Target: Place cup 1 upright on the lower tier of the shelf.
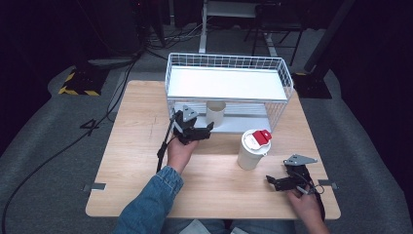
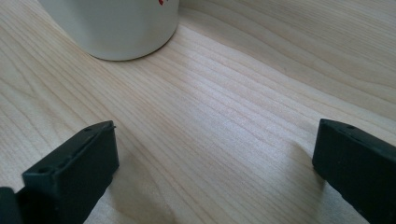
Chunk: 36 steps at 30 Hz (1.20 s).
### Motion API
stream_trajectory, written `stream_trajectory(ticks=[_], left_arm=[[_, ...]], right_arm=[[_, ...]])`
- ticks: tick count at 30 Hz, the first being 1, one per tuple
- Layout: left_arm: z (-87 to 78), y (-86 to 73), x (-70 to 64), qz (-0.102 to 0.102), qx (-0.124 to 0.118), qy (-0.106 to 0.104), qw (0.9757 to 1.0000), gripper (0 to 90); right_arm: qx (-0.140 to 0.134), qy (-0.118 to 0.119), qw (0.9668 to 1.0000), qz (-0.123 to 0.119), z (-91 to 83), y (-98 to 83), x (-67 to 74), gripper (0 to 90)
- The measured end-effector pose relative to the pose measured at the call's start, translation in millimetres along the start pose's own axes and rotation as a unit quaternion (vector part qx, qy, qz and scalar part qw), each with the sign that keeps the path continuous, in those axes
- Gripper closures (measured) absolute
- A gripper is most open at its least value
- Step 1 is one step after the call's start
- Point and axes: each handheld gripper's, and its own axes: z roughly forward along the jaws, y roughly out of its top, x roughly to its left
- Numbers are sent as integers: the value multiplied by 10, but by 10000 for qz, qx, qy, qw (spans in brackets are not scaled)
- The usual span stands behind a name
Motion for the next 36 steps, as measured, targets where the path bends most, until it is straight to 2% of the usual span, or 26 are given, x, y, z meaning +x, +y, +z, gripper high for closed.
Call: stream_trajectory(ticks=[9,11,14,22,27,32,34,36], left_arm=[[-259,-30,57,-13,28,-16,10000,148],[-321,-48,58,66,32,13,10000,148],[-405,-87,61,168,82,-10,9998,148],[-586,-239,93,134,177,-20,9998,148],[-631,-312,121,285,526,-20,9982,148],[-735,-383,153,267,626,-2,9977,148],[-781,-412,146,219,641,-3,9977,148],[-829,-443,148,262,651,8,9975,148]], right_arm=[[-4,1,10000,-3,2,2,-1,5],[-3,0,10000,-2,2,2,0,5],[-2,0,10000,-3,2,2,-1,5],[7,16,10000,-30,20,22,-14,5],[14,29,10000,-28,31,34,-21,5],[0,205,9996,-173,47,48,-56,8],[1,221,9996,-203,48,51,-62,8],[7,218,9995,-208,50,52,-63,5]])
